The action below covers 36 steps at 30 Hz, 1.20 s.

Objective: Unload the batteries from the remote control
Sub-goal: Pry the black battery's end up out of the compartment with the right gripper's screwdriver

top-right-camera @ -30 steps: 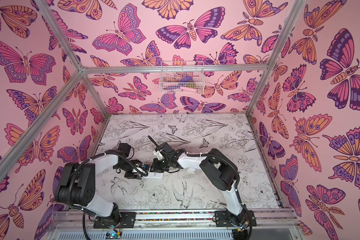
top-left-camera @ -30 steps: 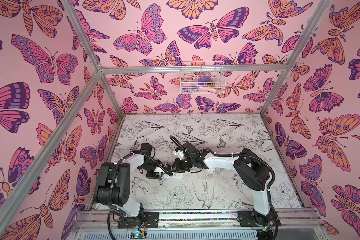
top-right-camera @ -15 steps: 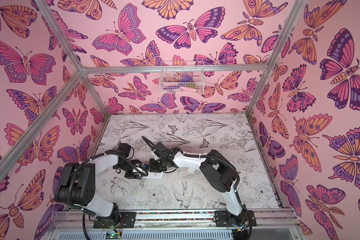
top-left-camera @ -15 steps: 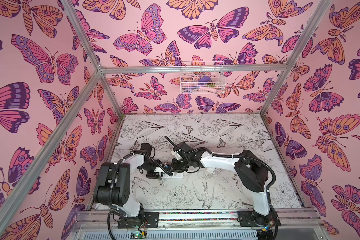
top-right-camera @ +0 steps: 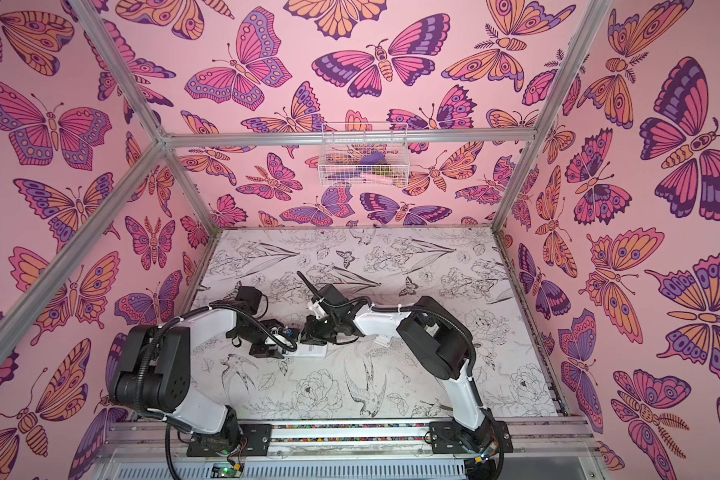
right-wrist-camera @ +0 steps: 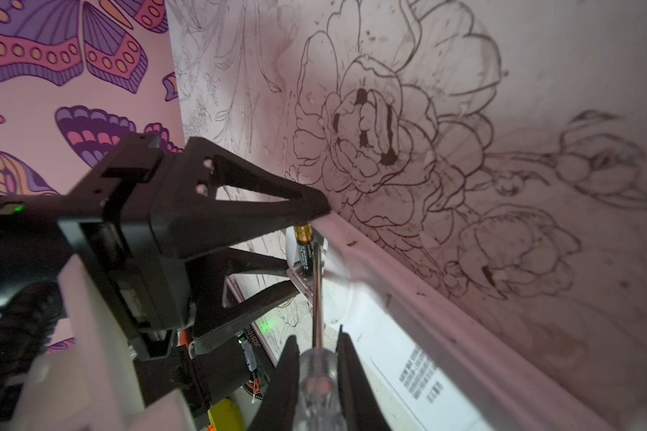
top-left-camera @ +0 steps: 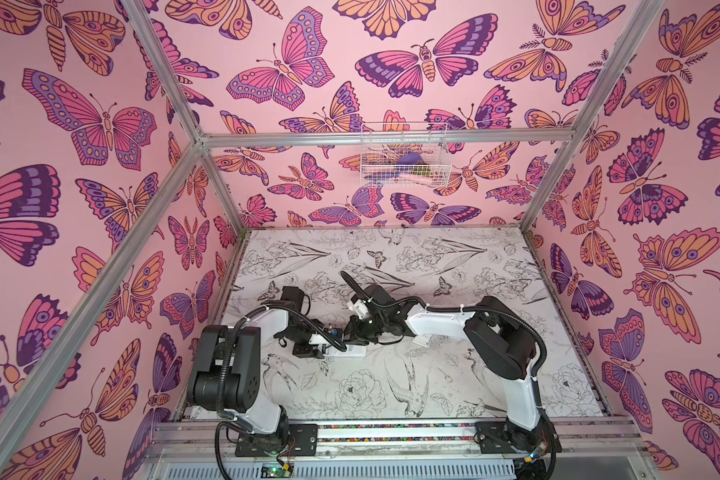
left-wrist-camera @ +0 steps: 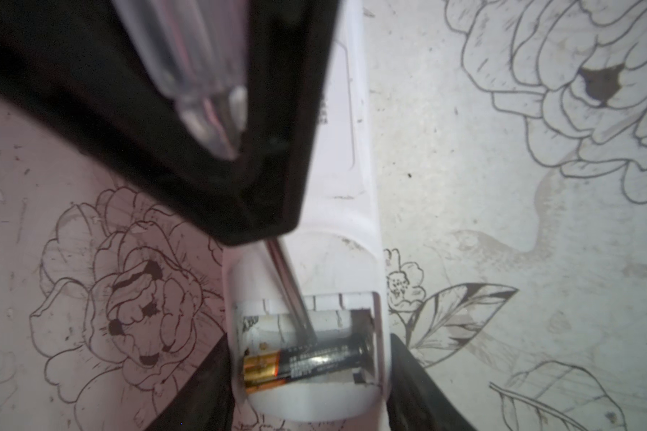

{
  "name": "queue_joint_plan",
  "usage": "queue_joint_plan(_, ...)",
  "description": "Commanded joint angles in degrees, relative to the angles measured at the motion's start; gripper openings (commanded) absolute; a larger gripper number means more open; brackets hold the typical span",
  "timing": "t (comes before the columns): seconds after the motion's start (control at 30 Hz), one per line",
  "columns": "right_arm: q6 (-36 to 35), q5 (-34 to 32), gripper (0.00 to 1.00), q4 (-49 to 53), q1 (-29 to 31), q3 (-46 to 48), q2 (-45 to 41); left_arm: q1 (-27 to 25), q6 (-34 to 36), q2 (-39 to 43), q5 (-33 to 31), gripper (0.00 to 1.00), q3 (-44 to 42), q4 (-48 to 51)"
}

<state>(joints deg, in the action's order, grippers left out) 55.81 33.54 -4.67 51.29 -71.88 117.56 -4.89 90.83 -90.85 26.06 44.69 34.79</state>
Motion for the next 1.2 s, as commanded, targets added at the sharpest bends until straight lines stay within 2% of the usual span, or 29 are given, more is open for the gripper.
queue_joint_plan(0.0, 3.55, -2.95, 0.0, -3.32, -2.64, 2.79, 3.32, -0.25, 1.73, -1.85, -2.99, 0.42, -2.33, -0.62)
queue_joint_plan(0.27, 3.07, -0.46, 0.0, -7.01, -3.42, 4.4, 2.89, -0.34, 1.53, -1.26, -3.04, 0.51, -1.96, -0.62)
queue_joint_plan(0.53, 6.69, 2.94, 0.0, -20.71, -4.95, 8.53, 4.07, -0.37, 1.11, 2.68, -2.11, 0.69, -2.76, -0.52)
queue_joint_plan(0.7, 6.84, 6.48, 0.0, -23.92, -4.88, 8.24, 5.82, -0.38, 1.42, 4.2, -2.6, 0.7, -3.04, -0.26)
queue_joint_plan(1.17, 6.01, 9.3, 0.0, -27.4, -4.19, 7.79, 6.54, -0.81, 1.1, 7.25, -1.8, 0.74, -0.85, 5.22)
